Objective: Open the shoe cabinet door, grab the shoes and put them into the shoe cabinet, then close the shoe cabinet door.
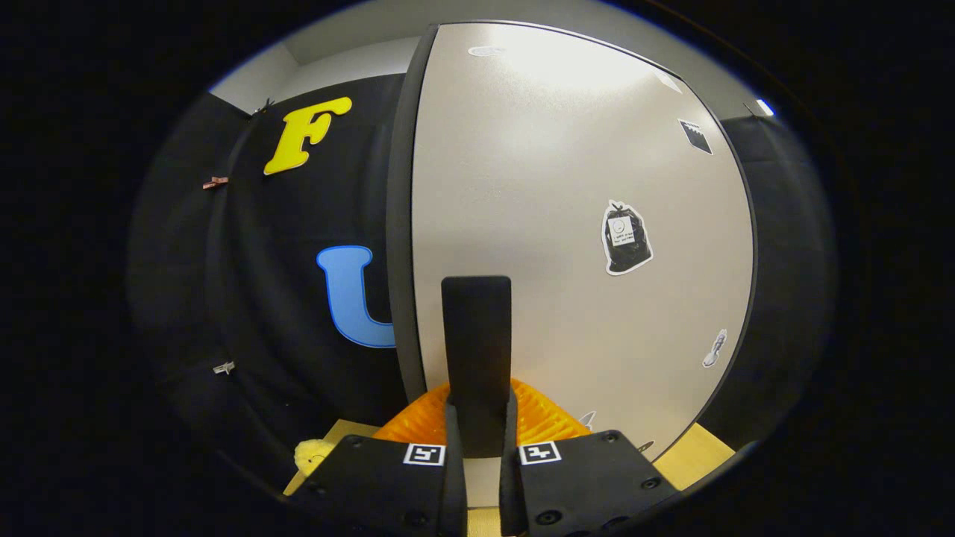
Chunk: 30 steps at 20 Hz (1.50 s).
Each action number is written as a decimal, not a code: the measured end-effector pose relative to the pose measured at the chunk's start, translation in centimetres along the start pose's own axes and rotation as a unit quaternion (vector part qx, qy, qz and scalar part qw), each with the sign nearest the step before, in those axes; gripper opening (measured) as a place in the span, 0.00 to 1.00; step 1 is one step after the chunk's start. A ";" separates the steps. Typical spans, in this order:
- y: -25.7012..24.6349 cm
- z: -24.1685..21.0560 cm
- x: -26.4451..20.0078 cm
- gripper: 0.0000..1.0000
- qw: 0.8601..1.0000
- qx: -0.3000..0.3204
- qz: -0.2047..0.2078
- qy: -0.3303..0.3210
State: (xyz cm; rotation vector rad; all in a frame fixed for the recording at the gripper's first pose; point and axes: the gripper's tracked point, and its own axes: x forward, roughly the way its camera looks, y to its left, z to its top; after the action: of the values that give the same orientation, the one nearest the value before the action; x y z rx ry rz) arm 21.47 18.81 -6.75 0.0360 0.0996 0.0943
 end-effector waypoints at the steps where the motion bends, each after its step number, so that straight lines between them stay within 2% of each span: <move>1: 0.0 0.0 -0.7 0.21 1.000 -0.005 0.005 -0.002; 6: -1.8 0.1 -6.8 0.21 0.999 0.004 0.024 -0.023; 11: -4.8 -0.2 -12.4 0.20 0.998 0.008 0.053 -0.014; 15: -8.2 -0.3 -16.2 0.20 0.998 0.025 0.056 -0.019; 16: -9.0 -0.2 -16.5 0.14 0.997 0.030 0.062 -0.016; 19: -11.1 -0.3 -18.2 0.14 0.997 0.027 0.070 -0.018; 26: -17.2 -0.3 -20.8 0.14 0.998 0.032 0.051 -0.024; 30: -20.8 -0.2 -21.2 0.13 0.997 0.066 0.044 -0.015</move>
State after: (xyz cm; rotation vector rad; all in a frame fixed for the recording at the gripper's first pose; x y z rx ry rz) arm 2.34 -3.95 -5.74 0.1738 0.0735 0.1760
